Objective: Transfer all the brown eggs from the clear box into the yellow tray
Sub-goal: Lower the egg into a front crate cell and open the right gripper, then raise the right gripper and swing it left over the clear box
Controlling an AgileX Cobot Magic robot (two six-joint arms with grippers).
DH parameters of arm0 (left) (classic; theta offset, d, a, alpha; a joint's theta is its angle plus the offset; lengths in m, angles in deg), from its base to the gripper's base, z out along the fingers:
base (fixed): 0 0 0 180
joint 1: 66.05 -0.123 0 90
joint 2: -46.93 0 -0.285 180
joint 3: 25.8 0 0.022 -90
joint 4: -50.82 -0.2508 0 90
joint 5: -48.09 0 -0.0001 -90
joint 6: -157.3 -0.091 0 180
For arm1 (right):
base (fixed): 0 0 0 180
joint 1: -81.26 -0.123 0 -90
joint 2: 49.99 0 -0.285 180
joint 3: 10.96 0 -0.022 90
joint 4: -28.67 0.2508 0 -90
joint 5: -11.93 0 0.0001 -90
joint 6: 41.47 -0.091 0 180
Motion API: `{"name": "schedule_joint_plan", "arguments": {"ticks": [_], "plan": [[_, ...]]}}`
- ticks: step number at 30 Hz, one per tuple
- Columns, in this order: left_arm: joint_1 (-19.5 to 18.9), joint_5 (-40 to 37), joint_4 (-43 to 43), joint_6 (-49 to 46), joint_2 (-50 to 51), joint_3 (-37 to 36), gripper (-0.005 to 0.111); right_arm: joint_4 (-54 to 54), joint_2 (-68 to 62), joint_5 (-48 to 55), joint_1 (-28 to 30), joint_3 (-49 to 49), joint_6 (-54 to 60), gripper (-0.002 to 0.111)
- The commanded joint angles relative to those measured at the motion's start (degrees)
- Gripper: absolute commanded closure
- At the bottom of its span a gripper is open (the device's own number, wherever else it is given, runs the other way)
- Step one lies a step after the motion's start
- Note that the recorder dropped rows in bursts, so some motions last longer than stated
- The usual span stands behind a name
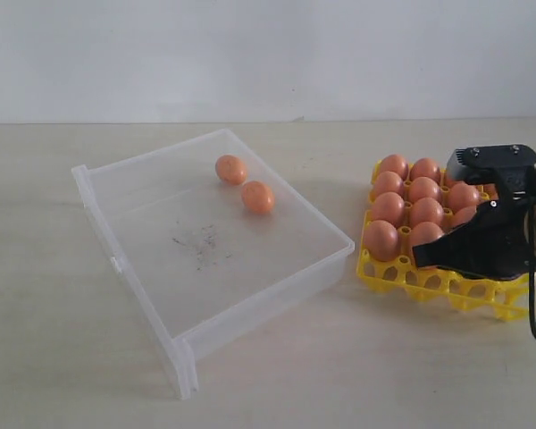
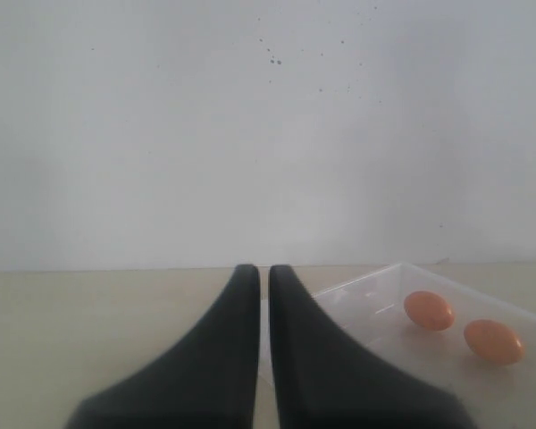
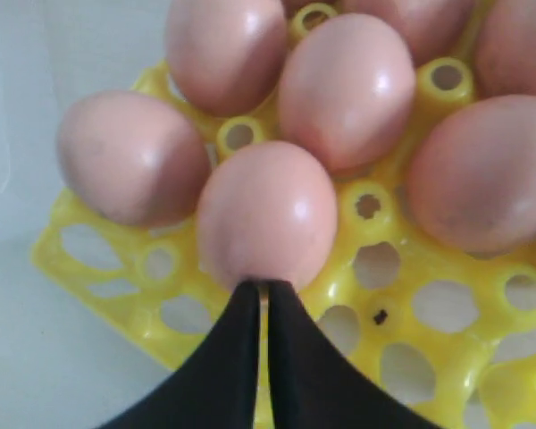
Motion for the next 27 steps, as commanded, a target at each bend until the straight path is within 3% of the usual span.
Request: {"name": "schedule_joint_plan", "arguments": {"ticks": [1, 5, 10, 14, 16, 19, 22, 27], "plan": [[0.16, 0.9, 0.26, -0.26, 0.23, 0.13, 0.103, 0.94, -0.17, 0.04, 0.14, -0.28, 0.62, 0.107], [0.16, 0.9, 0.26, -0.26, 0.23, 0.13, 0.103, -0.43, -0.17, -6.74, 0.14, -0.28, 0.3, 0.107], [0.16, 0.9, 0.26, -0.26, 0.23, 0.13, 0.103, -2.07, 1.41, -24.62, 0.14, -1.68, 2.24, 0.107], [0.16, 0.9, 0.26, -0.26, 0.23, 0.13, 0.103, 3.39, 5.24, -36.24, -1.33, -5.78, 9.57, 0.107], [0.16, 0.9, 0.26, -0.26, 0.23, 0.13, 0.103, 1.83, 5.68, -31.22, -4.66, -9.27, 8.68, 0.107], [0.16, 0.9, 0.26, -0.26, 0.23, 0.13, 0.103, -2.11, 3.64, -15.31, -11.89, -15.11, 5.73, 0.107], [0.16, 0.9, 0.26, -0.26, 0.23, 0.13, 0.103, -2.11, -1.04, -12.94, -15.52, -20.02, 14.27, 0.107], [0.16, 0.9, 0.26, -0.26, 0.23, 0.13, 0.103, -2.11, -11.61, -11.1, -15.82, -30.51, 5.71, 0.107]]}}
